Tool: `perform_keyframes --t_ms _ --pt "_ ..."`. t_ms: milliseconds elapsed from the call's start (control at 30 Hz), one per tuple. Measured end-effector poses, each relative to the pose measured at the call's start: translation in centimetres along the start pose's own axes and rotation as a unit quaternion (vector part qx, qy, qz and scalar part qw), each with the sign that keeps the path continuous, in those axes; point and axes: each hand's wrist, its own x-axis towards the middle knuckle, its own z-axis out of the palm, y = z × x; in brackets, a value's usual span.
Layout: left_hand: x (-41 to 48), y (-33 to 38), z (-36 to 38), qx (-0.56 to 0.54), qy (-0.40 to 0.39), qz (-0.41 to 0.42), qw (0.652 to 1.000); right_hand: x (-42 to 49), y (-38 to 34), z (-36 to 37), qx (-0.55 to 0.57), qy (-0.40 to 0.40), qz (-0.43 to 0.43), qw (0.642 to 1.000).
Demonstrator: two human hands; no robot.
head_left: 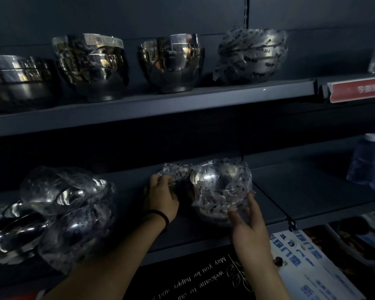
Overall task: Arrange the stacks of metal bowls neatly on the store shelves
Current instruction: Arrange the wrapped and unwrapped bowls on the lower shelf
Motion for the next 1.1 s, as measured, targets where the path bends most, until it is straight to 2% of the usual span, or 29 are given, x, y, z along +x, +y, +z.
perform_keyframes --t_ms 67,133,333,500,600,800,867,1000,1100 --pt "0.9 -0.7 0.2 0.088 -0.044 0.013 0.995 0.4 0.3 0.1 0.003 0.007 0.007 1.000" --pt "1.8 -1.2 0.5 0.123 -0.070 0.030 0.990 0.7 0.6 0.3 0.007 0.016 0.024 1.000" --pt "2.3 -2.8 0.5 0.228 -0.075 0.092 0.966 1.5 1.1 0.3 0.009 0.001 0.030 1.000" --pt "2.2 -3.1 -0.9 0.159 -0.022 0.037 0.986 1.7 1.6 0.6 -0.007 -0.006 0.034 0.999" --pt "1.7 -3.0 -2.5 0.105 -0.017 0.041 0.993 1.8 1.8 0.6 -0.022 -0.019 0.046 0.998" --pt "0.7 -0.5 -6.6 0.037 0.071 0.115 0.990 1.6 1.6 0.3 -0.029 -0.036 0.060 0.997" --pt "0.5 1.1 -8.1 0.023 0.085 0.169 0.982 1.4 1.2 0.2 -0.029 -0.040 0.057 0.997" --pt "-0.4 5.1 -10.4 0.016 0.080 0.260 0.962 0.8 0.2 -0.1 -0.021 -0.034 0.059 0.997" --pt "-0.9 7.6 -10.9 0.009 0.055 0.291 0.955 0.4 -0.1 -0.3 -0.015 -0.030 0.049 0.998"
